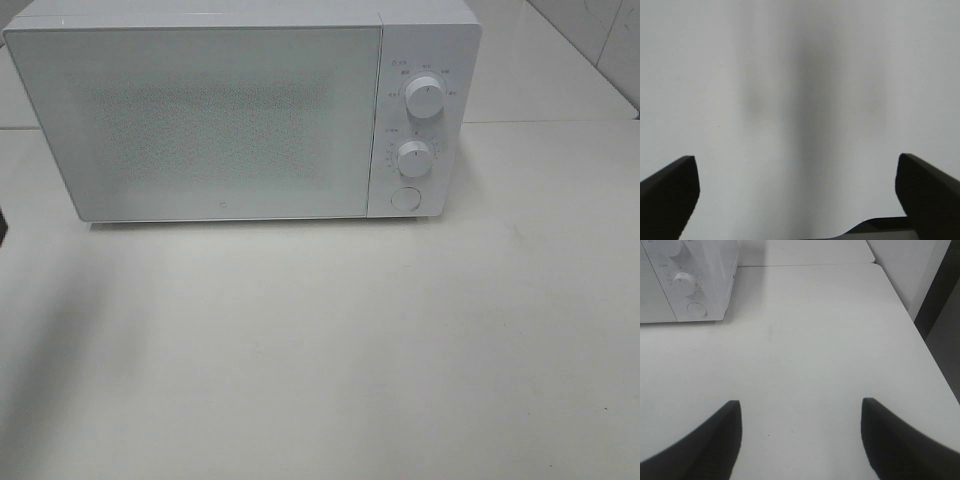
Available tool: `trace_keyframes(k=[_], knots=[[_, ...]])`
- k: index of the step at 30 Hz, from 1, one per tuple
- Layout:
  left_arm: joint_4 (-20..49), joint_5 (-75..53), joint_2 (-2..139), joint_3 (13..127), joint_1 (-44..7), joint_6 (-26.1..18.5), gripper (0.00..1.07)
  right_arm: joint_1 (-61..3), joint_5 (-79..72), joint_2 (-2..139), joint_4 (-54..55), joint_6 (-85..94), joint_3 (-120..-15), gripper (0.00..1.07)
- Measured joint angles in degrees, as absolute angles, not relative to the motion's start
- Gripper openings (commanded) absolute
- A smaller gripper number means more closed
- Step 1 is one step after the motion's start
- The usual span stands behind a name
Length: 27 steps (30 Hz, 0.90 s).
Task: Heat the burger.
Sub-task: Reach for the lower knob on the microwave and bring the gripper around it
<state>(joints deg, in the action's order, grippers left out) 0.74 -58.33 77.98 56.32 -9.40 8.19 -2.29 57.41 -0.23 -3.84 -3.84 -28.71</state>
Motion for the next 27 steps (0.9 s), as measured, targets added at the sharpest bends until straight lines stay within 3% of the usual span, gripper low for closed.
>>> trace_keyframes(k=[2, 7, 17, 27], knots=[[0.9, -58.6, 75.0, 54.0, -6.0, 8.2, 1.02, -2.3, 57.4, -0.2, -3.8, -3.8, -28.7, 0.67], [1.8, -58.7, 69.7, 47.6, -3.4, 8.2, 1.02, -2.3, 57.4, -0.2, -3.8, -3.8, -28.7, 0.67], [1.3, -60.5, 54.8, 34.4, -3.3, 8.2, 1.02, -2.3, 57.4, -0.2, -3.8, -3.8, -28.7, 0.67], [0.0, -59.4, 40.5, 29.2, -3.3, 8.2, 1.02, -2.3, 57.4, -0.2, -3.8, -3.8, -28.7, 0.67]])
